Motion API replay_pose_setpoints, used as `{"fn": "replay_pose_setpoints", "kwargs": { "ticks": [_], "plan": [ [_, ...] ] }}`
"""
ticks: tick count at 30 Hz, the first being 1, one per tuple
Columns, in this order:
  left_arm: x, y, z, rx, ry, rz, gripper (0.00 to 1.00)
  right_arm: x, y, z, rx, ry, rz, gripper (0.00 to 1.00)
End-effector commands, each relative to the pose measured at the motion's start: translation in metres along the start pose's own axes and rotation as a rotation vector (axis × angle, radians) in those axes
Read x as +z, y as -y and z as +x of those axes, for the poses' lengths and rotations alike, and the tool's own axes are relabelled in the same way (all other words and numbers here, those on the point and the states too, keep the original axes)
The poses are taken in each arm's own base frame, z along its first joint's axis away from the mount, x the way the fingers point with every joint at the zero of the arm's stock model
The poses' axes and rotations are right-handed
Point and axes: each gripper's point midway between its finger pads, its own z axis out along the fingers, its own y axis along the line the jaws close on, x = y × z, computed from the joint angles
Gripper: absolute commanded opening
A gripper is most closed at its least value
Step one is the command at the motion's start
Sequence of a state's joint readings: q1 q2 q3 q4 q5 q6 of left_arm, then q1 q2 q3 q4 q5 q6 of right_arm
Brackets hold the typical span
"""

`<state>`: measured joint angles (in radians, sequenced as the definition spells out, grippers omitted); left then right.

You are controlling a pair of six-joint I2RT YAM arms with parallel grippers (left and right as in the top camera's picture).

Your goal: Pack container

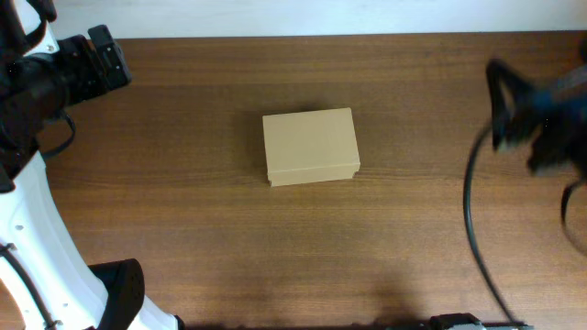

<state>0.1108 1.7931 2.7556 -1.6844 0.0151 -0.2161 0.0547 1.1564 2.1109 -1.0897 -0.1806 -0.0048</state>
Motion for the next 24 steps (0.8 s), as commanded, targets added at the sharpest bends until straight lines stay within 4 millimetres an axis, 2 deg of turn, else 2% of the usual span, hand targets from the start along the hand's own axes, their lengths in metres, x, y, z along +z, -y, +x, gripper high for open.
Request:
{"fn": "replay_pose_setpoints", "kwargs": {
  "ticks": [1, 6, 11, 14, 18, 24],
  "plan": [
    [-0.006, -0.001, -0.001, 0.006, 0.014, 0.003, 1.00, 0.002, 0.003, 0.054, 0.008, -0.069, 0.012, 0.99],
    [-0.006, -0.001, -0.001, 0.006, 0.014, 0.003, 1.00, 0.000, 0.007, 0.140, 0.010, -0.060, 0.036, 0.99],
    [-0.006, -0.001, -0.001, 0.006, 0.014, 0.003, 1.00, 0.001, 0.014, 0.245, 0.023, -0.098, 0.068, 0.99],
    [-0.006, -0.001, -0.001, 0.006, 0.014, 0.003, 1.00, 0.005, 0.017, 0.297, 0.030, -0.121, 0.079, 0.99],
    [-0.006, -0.001, -0.001, 0.006, 0.014, 0.003, 1.00, 0.014, 0.021, 0.344, 0.033, -0.124, 0.090, 0.99],
    [-0.006, -0.001, -0.001, 0.006, 0.014, 0.003, 1.00, 0.025, 0.025, 0.411, 0.053, -0.218, 0.099, 0.99]
  ]
}}
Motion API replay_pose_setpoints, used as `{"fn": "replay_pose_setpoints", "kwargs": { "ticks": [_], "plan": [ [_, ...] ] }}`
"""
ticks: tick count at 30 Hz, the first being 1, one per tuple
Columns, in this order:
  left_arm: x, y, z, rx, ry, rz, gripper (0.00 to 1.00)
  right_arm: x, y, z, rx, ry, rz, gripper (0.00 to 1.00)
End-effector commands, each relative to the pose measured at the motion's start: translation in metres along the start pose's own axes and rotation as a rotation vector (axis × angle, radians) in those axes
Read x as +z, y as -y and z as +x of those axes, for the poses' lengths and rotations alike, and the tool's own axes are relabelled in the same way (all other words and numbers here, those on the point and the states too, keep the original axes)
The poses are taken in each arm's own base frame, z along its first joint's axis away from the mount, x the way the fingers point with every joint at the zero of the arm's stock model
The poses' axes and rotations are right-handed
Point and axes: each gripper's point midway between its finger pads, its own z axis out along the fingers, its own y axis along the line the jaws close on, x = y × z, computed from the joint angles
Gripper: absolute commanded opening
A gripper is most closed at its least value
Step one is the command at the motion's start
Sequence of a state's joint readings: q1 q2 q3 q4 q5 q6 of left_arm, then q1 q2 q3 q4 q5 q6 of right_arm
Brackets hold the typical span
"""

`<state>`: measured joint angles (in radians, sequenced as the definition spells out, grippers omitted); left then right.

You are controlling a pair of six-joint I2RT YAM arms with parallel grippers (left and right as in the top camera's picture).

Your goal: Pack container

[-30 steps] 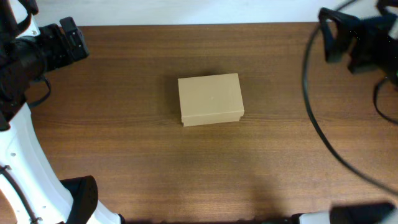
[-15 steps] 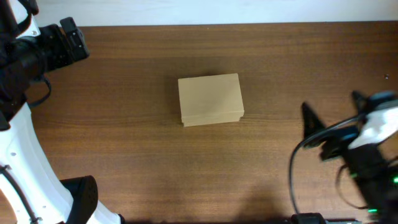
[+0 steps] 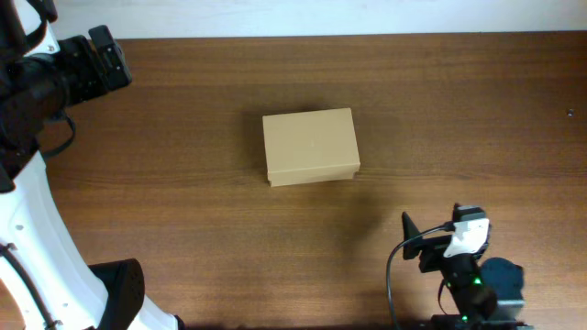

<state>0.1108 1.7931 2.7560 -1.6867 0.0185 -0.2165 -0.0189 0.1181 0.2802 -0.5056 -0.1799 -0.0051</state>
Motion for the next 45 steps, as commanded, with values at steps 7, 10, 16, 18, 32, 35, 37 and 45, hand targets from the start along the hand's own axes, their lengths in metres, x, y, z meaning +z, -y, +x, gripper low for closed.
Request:
{"fn": "replay_pose_setpoints", "kwargs": {
  "ticks": [7, 10, 16, 18, 32, 35, 37, 45],
  "plan": [
    [-0.006, -0.001, -0.002, 0.006, 0.017, 0.000, 1.00, 0.019, 0.010, 0.054, 0.015, -0.097, 0.033, 0.99],
    [-0.006, -0.001, -0.002, 0.006, 0.017, 0.000, 1.00, 0.019, 0.011, 0.051, 0.012, -0.085, 0.040, 0.99],
    [-0.006, -0.001, -0.002, 0.006, 0.017, 0.000, 1.00, 0.019, 0.011, 0.051, 0.013, -0.086, 0.039, 0.99],
    [-0.006, -0.001, -0.002, 0.006, 0.017, 0.000, 1.00, 0.019, 0.011, 0.051, 0.013, -0.086, 0.039, 0.99],
    [-0.006, -0.001, -0.002, 0.006, 0.017, 0.000, 1.00, 0.019, 0.011, 0.051, 0.013, -0.086, 0.039, 0.99],
    [-0.005, -0.001, -0.002, 0.006, 0.015, 0.000, 1.00, 0.019, 0.011, 0.051, 0.013, -0.086, 0.039, 0.99],
    [-0.002, -0.001, -0.002, 0.006, 0.009, -0.002, 1.00, 0.019, 0.011, 0.051, 0.013, -0.086, 0.039, 0.99],
    [-0.023, -0.014, 0.027, 0.009, -0.027, -0.046, 1.00, 0.019, 0.011, 0.051, 0.013, -0.086, 0.039, 0.99]
  ]
}}
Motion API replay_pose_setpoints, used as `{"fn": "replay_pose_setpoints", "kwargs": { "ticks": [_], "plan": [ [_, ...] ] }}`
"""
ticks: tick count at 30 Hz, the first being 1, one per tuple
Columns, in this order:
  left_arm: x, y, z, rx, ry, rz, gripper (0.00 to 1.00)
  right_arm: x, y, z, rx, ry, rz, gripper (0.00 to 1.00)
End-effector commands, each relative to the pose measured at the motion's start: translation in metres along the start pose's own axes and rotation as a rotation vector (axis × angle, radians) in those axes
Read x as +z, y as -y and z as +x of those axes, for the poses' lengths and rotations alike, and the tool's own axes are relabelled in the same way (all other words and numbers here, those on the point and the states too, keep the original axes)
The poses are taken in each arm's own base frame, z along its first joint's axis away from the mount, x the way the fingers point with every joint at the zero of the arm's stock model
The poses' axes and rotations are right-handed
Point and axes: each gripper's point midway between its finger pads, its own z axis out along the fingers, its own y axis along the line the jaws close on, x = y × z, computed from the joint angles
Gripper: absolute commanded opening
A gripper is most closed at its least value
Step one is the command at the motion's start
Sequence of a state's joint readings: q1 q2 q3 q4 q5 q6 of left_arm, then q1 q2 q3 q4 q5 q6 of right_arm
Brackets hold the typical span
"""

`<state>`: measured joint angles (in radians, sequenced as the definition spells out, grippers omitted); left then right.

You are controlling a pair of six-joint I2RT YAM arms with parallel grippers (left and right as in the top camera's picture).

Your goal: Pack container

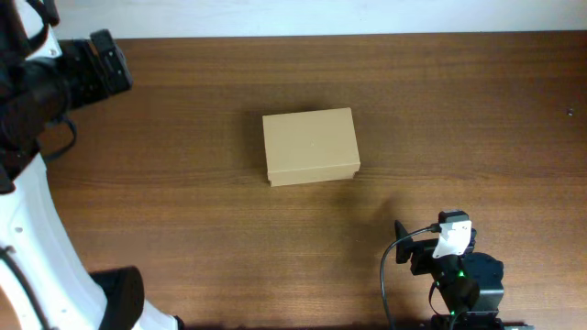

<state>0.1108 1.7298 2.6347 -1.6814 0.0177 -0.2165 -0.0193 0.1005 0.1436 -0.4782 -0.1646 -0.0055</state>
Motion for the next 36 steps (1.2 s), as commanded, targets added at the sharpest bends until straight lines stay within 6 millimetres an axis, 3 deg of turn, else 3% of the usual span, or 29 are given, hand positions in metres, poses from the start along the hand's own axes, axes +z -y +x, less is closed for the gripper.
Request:
{"fn": "replay_pose_setpoints", "kwargs": {
  "ticks": [1, 13, 21, 28, 36],
  "plan": [
    [-0.022, -0.016, 0.011, 0.008, 0.049, -0.065, 1.00, 0.001, 0.005, 0.001, -0.002, 0.005, 0.024, 0.99],
    [-0.016, -0.021, 0.037, 0.002, 0.499, 0.029, 1.00, 0.001, 0.005, 0.001, -0.002, 0.005, 0.024, 0.99],
    [-0.008, -0.017, 0.096, 0.020, 0.768, 0.153, 1.00, 0.001, 0.005, 0.001, -0.002, 0.005, 0.024, 0.99],
    [0.032, -0.026, 0.159, 0.023, 0.860, 0.198, 1.00, 0.001, 0.005, 0.001, -0.002, 0.005, 0.024, 0.99],
    [0.063, -0.036, 0.198, 0.023, 0.864, 0.198, 1.00, 0.001, 0.005, 0.001, -0.002, 0.005, 0.024, 0.99]
  ]
}}
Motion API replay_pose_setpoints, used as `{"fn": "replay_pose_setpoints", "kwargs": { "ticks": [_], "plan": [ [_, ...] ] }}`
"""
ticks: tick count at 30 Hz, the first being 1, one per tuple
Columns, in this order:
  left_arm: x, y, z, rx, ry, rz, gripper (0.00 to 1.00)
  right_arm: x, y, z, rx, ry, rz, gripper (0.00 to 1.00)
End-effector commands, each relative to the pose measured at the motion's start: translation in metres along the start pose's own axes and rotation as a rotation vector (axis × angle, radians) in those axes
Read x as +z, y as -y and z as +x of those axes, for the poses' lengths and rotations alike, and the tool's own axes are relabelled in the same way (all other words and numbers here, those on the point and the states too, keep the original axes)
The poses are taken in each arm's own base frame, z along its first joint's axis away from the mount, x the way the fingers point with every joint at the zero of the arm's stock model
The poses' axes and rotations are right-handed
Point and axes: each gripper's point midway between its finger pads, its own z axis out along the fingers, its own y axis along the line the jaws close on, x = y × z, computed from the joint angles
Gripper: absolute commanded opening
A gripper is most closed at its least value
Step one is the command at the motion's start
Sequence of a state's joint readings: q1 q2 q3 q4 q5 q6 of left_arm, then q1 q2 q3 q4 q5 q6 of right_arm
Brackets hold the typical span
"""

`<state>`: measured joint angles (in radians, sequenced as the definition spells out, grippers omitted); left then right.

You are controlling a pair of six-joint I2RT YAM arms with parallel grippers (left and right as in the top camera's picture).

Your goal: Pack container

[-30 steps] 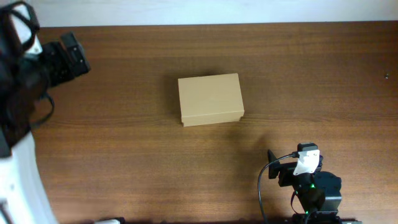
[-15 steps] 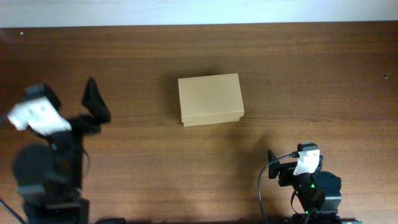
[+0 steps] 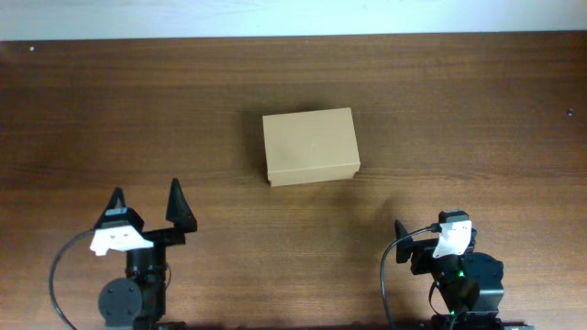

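A closed tan cardboard box point(image 3: 310, 147) lies flat at the middle of the brown table point(image 3: 477, 110), lid on, contents hidden. My left gripper point(image 3: 147, 205) sits near the front edge at the lower left. It is open, its two black fingers point(image 3: 179, 206) spread wide with nothing between them. My right gripper point(image 3: 424, 240) sits near the front edge at the lower right, well clear of the box. One black finger point(image 3: 401, 246) shows beside its white camera mount, and its state is unclear from above.
Only the box and the two arm bases stand on the table. A pale wall strip point(image 3: 293, 16) runs along the far edge. A black cable point(image 3: 385, 284) loops beside the right arm.
The left arm, which reached in from the upper left edge, now sits folded at the lower left with its gripper open. The box and the right arm have not moved.
At first the left arm was at the upper left and the right arm was a blur at the far right. Then the right arm stood folded at the lower right, shifting slightly afterwards. Now the left arm is folded at the front too. The box never moved.
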<state>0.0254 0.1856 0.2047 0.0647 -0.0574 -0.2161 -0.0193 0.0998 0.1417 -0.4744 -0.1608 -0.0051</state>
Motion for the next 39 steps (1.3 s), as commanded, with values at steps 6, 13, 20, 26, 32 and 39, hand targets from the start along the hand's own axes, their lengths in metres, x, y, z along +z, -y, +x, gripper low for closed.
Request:
{"fn": "replay_pose_setpoints", "kwargs": {
  "ticks": [6, 13, 20, 26, 32, 39],
  "plan": [
    [-0.011, -0.005, 0.020, 0.009, 0.051, 0.011, 1.00, 0.000, 0.004, 0.001, -0.002, 0.002, 0.020, 0.99],
    [-0.008, -0.012, 0.055, 0.013, -0.023, -0.005, 1.00, 0.000, 0.004, 0.001, -0.002, 0.002, 0.020, 0.99],
    [-0.008, -0.015, 0.065, 0.016, -0.064, -0.014, 1.00, 0.000, 0.004, 0.001, -0.002, 0.002, 0.020, 0.99],
    [-0.009, -0.016, 0.073, 0.018, -0.096, -0.021, 1.00, 0.000, 0.004, 0.001, -0.002, 0.002, 0.020, 0.99],
    [-0.011, -0.019, 0.089, 0.022, -0.162, -0.031, 1.00, 0.000, 0.004, 0.001, -0.002, 0.002, 0.020, 0.99],
    [-0.011, -0.019, 0.089, 0.022, -0.162, -0.031, 1.00, 0.000, 0.004, 0.001, -0.002, 0.002, 0.020, 0.99]
  ]
}}
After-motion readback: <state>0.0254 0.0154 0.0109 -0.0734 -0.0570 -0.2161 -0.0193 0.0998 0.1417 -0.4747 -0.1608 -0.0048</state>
